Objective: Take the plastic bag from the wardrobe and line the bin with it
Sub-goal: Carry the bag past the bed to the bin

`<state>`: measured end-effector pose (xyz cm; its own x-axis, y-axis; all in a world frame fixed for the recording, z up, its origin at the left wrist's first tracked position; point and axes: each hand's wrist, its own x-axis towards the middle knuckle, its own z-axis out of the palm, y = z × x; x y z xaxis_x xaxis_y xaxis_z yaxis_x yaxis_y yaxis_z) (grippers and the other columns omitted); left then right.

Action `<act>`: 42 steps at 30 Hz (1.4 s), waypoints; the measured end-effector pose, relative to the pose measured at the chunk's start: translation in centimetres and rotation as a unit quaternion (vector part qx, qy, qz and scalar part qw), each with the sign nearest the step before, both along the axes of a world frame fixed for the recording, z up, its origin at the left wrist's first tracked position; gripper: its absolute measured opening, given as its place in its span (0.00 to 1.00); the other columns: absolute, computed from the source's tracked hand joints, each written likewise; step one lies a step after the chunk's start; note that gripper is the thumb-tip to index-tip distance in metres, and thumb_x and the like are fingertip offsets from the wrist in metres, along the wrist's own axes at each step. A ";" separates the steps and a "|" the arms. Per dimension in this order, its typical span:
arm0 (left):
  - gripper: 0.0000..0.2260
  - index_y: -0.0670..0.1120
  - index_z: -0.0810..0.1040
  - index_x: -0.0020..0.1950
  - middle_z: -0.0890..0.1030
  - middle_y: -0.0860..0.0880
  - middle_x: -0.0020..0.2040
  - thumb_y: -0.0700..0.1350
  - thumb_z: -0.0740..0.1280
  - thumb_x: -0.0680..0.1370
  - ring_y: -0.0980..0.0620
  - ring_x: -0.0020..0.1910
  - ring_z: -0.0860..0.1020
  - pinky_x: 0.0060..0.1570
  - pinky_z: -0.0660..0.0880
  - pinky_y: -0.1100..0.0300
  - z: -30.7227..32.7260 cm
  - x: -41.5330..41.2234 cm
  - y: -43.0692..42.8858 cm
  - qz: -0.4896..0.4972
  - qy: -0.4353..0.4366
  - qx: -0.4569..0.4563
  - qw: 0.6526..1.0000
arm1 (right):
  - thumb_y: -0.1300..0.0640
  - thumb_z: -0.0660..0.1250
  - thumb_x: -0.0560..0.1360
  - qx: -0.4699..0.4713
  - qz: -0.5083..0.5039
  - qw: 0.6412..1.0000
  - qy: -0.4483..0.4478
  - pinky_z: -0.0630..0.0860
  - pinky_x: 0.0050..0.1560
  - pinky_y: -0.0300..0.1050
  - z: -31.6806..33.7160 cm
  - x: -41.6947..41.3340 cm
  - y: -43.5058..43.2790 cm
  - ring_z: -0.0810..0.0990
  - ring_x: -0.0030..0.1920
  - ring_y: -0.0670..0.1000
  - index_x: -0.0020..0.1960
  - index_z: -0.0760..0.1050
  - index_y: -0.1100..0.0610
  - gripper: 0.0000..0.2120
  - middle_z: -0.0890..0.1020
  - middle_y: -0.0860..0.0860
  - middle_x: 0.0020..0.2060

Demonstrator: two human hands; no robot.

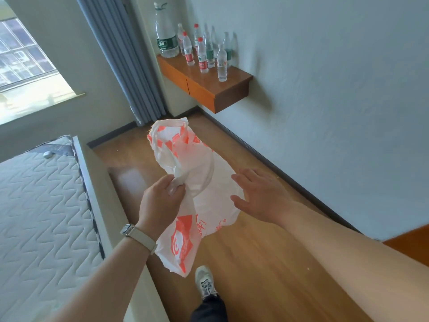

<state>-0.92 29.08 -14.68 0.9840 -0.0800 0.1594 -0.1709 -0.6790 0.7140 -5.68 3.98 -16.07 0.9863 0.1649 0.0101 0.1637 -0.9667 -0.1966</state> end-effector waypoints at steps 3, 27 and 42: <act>0.09 0.47 0.77 0.40 0.79 0.50 0.34 0.49 0.66 0.77 0.47 0.34 0.77 0.36 0.79 0.45 -0.6 5.2 1.5 0.006 0.005 -0.009 1.000 | 0.37 0.53 0.75 -0.022 0.000 1.000 -0.008 0.67 0.63 0.52 0.3 5.1 1.0 0.66 0.67 0.54 0.69 0.62 0.49 0.26 0.69 0.49 0.67; 0.08 0.49 0.78 0.41 0.80 0.53 0.36 0.48 0.66 0.78 0.52 0.36 0.77 0.37 0.78 0.52 -0.3 38.8 13.0 0.104 -0.004 -0.023 0.994 | 0.40 0.59 0.75 0.010 0.080 0.996 -0.048 0.71 0.60 0.53 0.9 43.5 12.0 0.71 0.62 0.54 0.62 0.65 0.50 0.20 0.73 0.49 0.61; 0.04 0.49 0.78 0.44 0.78 0.55 0.34 0.47 0.67 0.78 0.56 0.35 0.75 0.32 0.68 0.60 1.3 61.3 10.3 0.230 0.001 0.050 0.972 | 0.39 0.55 0.76 0.011 0.217 0.976 -0.036 0.69 0.61 0.54 0.7 73.2 11.5 0.67 0.65 0.54 0.66 0.64 0.50 0.23 0.70 0.49 0.65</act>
<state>60.34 39.41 -13.33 0.9198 0.3529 0.1714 0.1680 -0.7491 0.6408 67.52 15.49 -15.37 0.8205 0.5652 0.0850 0.5702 -0.7992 -0.1900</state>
